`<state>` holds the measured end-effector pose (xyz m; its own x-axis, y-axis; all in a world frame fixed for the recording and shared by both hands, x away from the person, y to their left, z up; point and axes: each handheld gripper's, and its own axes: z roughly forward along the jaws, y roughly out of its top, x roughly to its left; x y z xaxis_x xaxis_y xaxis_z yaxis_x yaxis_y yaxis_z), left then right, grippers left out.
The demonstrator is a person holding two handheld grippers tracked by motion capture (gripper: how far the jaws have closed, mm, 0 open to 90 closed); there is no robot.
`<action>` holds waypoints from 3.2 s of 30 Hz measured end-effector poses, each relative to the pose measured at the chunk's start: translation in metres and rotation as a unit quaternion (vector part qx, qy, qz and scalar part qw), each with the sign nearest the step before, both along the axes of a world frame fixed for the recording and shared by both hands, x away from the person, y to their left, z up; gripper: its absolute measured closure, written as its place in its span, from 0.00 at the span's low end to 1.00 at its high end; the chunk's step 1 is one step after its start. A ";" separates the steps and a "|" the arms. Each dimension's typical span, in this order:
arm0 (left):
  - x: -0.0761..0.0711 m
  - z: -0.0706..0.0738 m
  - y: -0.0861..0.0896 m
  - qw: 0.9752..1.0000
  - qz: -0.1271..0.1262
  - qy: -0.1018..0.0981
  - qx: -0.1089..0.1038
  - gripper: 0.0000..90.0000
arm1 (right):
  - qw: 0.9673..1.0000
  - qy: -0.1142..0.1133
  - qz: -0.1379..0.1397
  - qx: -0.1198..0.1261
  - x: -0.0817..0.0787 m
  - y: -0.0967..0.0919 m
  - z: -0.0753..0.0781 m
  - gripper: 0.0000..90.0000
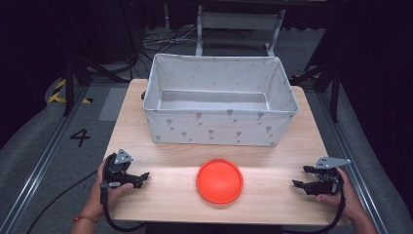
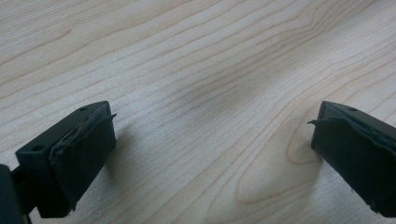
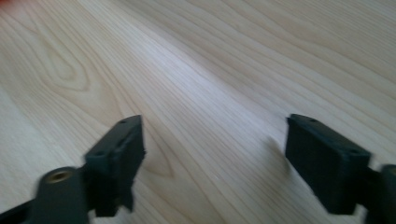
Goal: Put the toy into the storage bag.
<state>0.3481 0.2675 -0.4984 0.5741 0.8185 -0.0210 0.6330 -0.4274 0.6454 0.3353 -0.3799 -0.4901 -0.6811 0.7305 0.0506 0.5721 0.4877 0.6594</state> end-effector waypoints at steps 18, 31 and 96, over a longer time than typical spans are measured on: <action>0.000 0.000 0.000 1.000 0.002 -0.002 0.001 0.00 | 0.990 -0.005 0.130 0.050 0.029 0.125 0.044 0.27; -0.001 0.000 0.000 1.000 0.003 -0.003 0.001 0.01 | 0.980 0.022 0.194 0.047 0.043 0.198 0.026 0.27; 0.000 0.000 0.000 1.000 0.000 -0.002 0.001 0.00 | 0.967 -0.094 0.233 0.033 0.007 0.157 0.090 0.92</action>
